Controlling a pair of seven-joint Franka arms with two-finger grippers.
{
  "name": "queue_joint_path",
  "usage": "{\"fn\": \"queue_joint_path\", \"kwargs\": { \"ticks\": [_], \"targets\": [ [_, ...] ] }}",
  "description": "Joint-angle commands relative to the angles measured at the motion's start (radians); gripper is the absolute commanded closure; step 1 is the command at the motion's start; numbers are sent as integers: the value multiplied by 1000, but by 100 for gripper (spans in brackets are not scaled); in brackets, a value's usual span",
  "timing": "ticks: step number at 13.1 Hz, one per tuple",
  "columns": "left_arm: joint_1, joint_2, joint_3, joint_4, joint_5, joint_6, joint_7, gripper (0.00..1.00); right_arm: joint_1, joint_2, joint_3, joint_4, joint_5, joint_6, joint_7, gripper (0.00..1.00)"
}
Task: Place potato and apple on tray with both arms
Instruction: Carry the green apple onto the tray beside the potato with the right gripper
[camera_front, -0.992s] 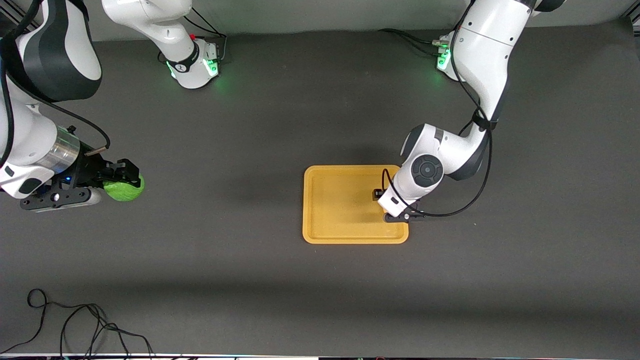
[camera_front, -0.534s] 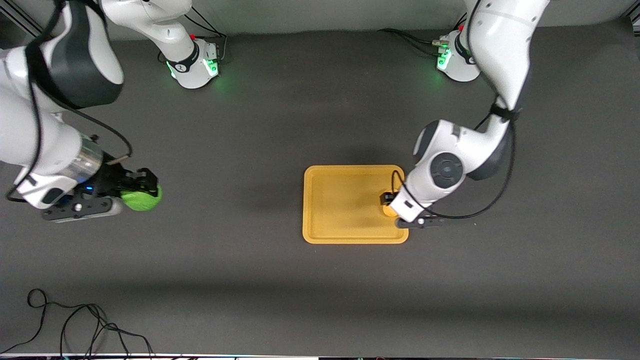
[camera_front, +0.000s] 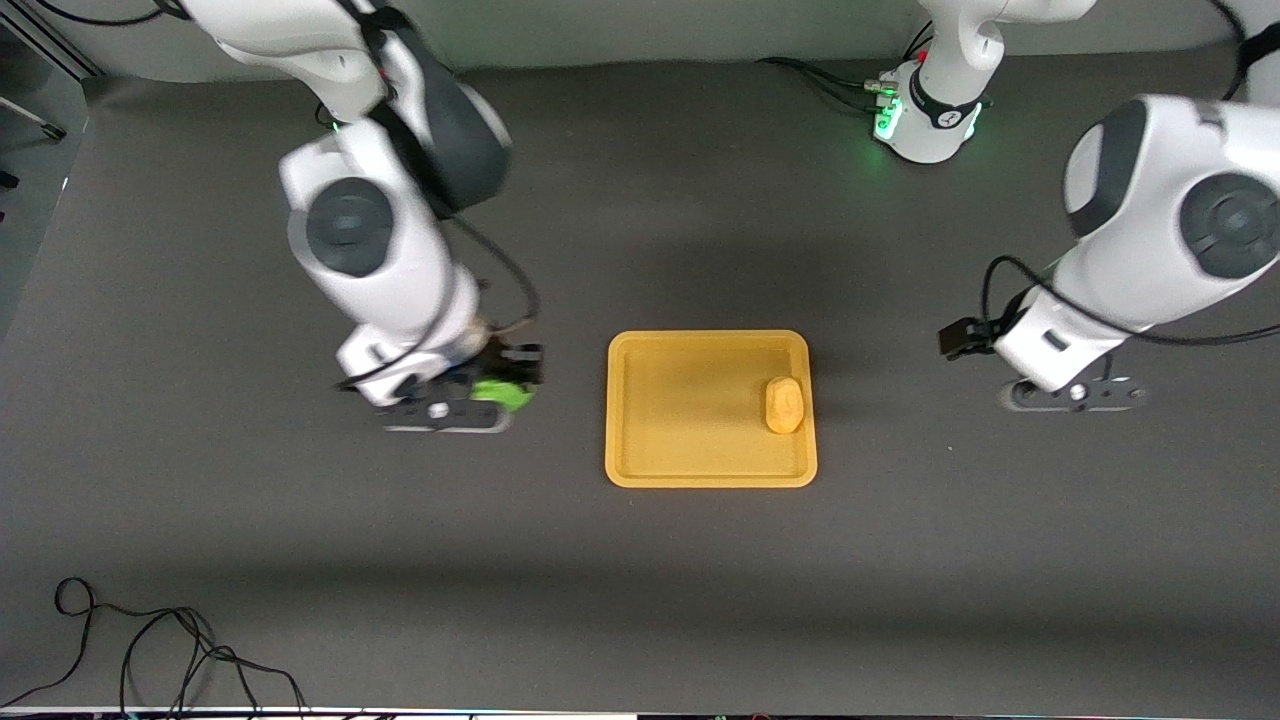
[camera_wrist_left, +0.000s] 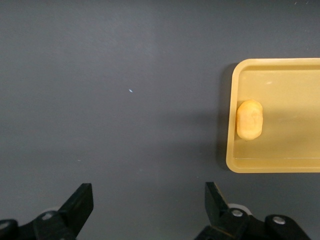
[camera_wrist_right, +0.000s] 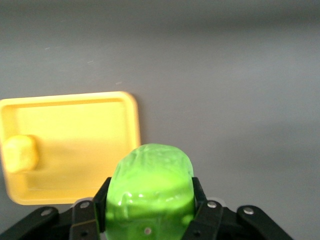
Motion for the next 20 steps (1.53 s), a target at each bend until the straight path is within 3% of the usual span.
{"fn": "queue_joint_path", "kwargs": {
  "ticks": [1, 5, 9, 13, 14, 15, 16, 18, 20],
  "targets": [
    [58, -170, -10, -103, 17, -57, 124, 1, 127, 196, -15, 237, 1, -5, 188, 64],
    [107, -269, -5, -106, 116, -148, 227, 1, 224, 323, -18, 249, -2, 153, 273, 65],
    [199, -273, -4, -83, 96, -151, 300, 1, 234, 463, -18, 249, -21, 314, 276, 64],
    [194, -241, -7, -47, 28, -151, 201, 1, 249, 540, -23, 246, -57, 391, 287, 64],
    [191, -228, -8, -24, 26, -154, 180, 0, 249, 543, -23, 243, -73, 400, 288, 56],
    [191, -226, -8, -22, 27, -169, 193, 1, 249, 549, -23, 237, -85, 405, 288, 23],
    [190, -226, -8, -22, 33, -182, 217, 1, 248, 549, -23, 230, -90, 422, 290, 0],
    [190, -227, -10, -20, 37, -195, 236, 1, 246, 500, -24, 231, -87, 398, 294, 0],
    [188, -221, -13, -20, 37, -195, 236, 1, 238, 405, -24, 233, -84, 286, 294, 0]
  ]
}}
